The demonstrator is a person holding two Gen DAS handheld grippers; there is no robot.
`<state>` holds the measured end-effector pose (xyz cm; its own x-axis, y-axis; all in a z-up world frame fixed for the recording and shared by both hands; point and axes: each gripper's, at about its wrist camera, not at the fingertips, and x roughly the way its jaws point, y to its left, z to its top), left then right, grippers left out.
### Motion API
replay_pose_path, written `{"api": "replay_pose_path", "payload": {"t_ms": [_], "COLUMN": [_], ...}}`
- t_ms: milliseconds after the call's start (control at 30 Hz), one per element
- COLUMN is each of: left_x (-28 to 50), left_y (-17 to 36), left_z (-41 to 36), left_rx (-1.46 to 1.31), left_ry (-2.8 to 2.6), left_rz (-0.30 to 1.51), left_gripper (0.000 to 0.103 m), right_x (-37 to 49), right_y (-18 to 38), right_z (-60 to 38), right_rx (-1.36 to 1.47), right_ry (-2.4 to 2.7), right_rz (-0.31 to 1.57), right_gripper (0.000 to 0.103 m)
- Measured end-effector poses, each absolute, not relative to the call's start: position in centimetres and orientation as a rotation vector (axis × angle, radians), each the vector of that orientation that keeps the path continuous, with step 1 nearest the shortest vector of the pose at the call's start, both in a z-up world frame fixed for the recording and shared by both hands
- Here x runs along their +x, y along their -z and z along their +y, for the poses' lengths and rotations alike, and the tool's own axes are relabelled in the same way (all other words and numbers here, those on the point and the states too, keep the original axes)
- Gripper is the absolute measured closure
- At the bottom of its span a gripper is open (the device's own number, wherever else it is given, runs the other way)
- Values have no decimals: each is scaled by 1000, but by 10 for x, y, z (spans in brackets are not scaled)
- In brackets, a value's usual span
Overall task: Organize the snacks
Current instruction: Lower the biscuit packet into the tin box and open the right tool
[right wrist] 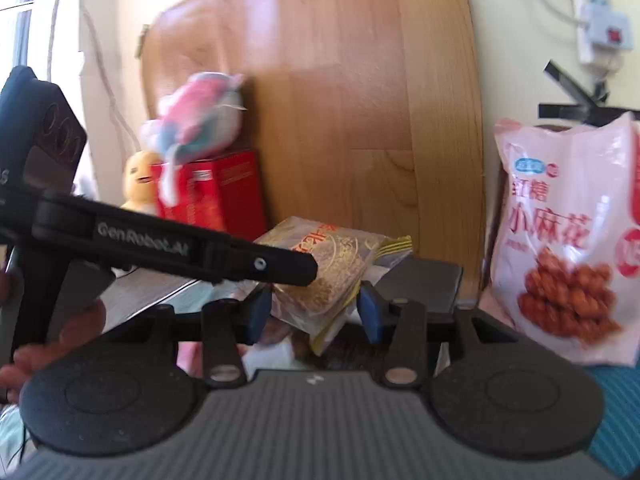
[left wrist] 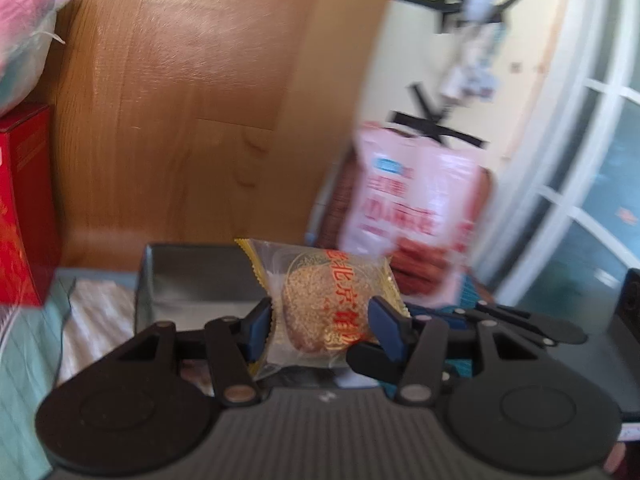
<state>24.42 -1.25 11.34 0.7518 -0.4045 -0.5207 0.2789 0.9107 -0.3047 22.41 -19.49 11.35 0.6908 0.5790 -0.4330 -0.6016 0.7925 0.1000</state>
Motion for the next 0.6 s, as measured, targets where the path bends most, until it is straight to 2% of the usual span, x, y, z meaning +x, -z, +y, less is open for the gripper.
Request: {"api": "replay_pose_path", "payload": {"t_ms": [200, 300, 467, 600], "left_x": [306, 309, 279, 219], "left_y": [-82, -79, -96, -106], "left_z": [0, 3, 26, 46], "left_rx": [-248, -230, -282, -347], "left_ry": [279, 261, 290, 328], "left_rz": [706, 702, 653, 603], "left_gripper": [52, 47, 47, 42], "right_x": [287, 291, 278, 245], "right_y": [-90, -86, -97, -96], "right_z": [-167, -159, -180, -205], "right_rx": [-117, -178, -122, 7], "right_ry": [-627, -617, -613, -646], "right_rz": [556, 543, 529, 577], "right_gripper": [52, 50, 49, 50]}}
